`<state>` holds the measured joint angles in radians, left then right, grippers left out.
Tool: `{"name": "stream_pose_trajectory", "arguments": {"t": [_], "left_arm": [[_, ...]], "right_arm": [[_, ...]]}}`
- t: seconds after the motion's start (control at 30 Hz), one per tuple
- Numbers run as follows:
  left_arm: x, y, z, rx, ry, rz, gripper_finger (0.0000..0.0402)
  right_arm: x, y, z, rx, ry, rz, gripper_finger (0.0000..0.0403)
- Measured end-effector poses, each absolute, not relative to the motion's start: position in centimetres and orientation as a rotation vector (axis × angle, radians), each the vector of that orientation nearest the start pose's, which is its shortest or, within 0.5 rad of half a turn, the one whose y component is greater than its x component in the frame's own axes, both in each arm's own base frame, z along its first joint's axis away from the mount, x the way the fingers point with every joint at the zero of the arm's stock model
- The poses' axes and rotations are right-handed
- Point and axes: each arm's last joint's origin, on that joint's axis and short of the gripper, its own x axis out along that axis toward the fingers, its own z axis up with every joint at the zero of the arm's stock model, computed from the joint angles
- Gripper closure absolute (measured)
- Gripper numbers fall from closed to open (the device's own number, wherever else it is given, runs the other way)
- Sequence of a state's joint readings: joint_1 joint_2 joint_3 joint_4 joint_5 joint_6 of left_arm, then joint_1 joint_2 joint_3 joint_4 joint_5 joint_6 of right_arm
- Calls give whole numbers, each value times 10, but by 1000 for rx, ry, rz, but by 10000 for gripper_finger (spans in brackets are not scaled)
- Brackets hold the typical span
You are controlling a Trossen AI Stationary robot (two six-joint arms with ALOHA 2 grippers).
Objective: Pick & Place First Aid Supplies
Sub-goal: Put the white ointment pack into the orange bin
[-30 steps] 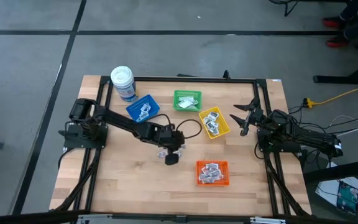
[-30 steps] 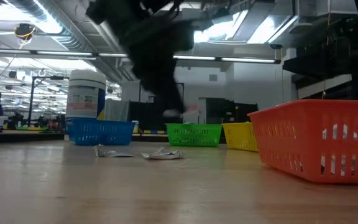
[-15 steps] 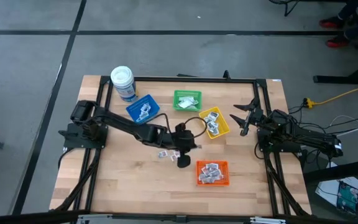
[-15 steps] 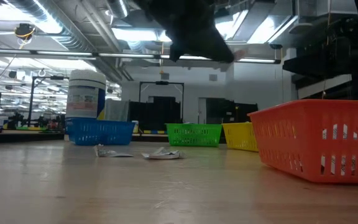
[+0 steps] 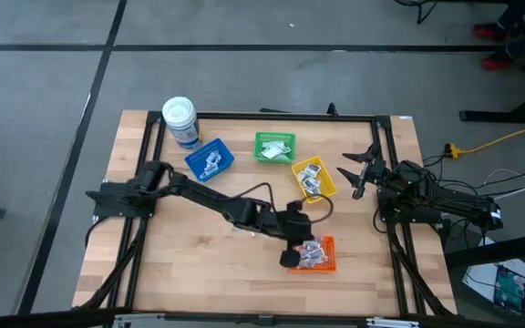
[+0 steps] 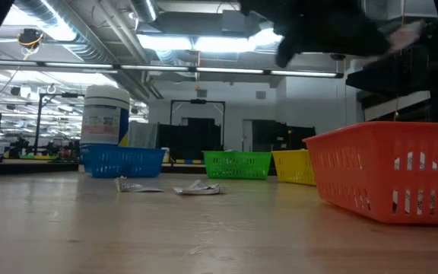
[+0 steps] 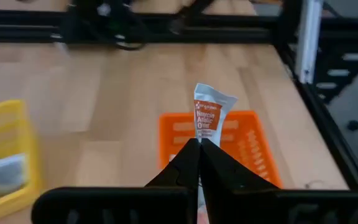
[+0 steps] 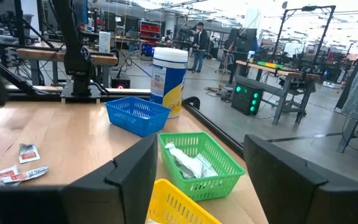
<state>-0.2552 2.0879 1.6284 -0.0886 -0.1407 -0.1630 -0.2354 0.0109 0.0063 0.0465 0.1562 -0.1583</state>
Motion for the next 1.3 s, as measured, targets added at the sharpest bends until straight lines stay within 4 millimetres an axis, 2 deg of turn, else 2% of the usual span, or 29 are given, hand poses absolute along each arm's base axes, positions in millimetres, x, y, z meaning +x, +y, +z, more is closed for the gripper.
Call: {"name": "stream_pose_trajectory", "arguments": {"t": [0.27, 0.6, 1.07, 1.3], "left_arm": [[486, -127, 212, -47, 557, -140, 395], [484, -128, 206, -18, 620, -139, 388], [473, -126, 209, -18, 717, -98, 286], [460, -123, 218, -31, 801, -40, 263]], "right_arm": [[94, -27, 169, -158, -11, -394, 166], [94, -27, 169, -158, -11, -394, 166], [94, -27, 169, -158, -12, -395, 166], [94, -27, 169, -158, -11, -394, 166]]}}
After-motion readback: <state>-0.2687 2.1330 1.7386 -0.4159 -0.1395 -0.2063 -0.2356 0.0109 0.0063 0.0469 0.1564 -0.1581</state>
